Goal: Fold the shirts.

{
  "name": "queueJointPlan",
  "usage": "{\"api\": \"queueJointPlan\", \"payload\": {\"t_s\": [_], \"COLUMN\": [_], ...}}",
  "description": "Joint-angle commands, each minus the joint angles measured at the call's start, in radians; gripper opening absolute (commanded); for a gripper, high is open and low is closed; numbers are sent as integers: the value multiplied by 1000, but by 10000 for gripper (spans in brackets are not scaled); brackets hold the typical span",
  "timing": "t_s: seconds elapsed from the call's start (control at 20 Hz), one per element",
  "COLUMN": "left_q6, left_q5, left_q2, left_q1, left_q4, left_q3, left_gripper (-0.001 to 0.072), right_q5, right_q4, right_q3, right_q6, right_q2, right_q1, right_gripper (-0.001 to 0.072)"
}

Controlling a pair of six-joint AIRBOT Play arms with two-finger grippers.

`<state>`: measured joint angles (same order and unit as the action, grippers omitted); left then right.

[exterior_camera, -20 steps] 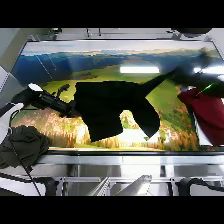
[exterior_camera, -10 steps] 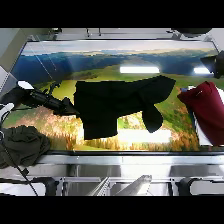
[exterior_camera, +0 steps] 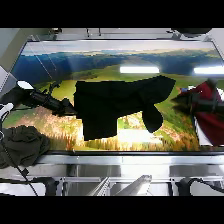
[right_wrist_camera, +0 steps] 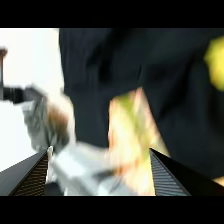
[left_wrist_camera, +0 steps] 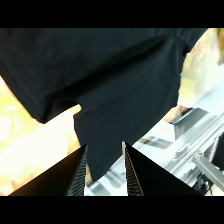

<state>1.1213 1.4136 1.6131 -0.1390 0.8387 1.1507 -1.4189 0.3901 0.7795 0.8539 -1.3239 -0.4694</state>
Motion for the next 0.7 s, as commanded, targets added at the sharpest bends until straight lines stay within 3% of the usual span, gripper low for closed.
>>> {"api": "queueJointPlan", "payload": {"t_s": [0.0, 0.25, 0.65], "left_q6": [17, 16, 14], "left_q5": [6, -75, -101], "left_q2": [0, 4, 23], "left_q1": [-1, 31, 62], "left_q4": [41, 7, 8], "left_q3": [0, 0, 0], "left_gripper": [246, 246, 246], "right_q5": [-14, 109, 121], "right_q4": [16, 79, 79], "right_q3": [-221, -262, -266], "right_q6": [-54, 160, 164], "right_q2": [93, 58, 46], "right_q1": [24, 23, 24], "right_gripper": [709, 709, 708]}}
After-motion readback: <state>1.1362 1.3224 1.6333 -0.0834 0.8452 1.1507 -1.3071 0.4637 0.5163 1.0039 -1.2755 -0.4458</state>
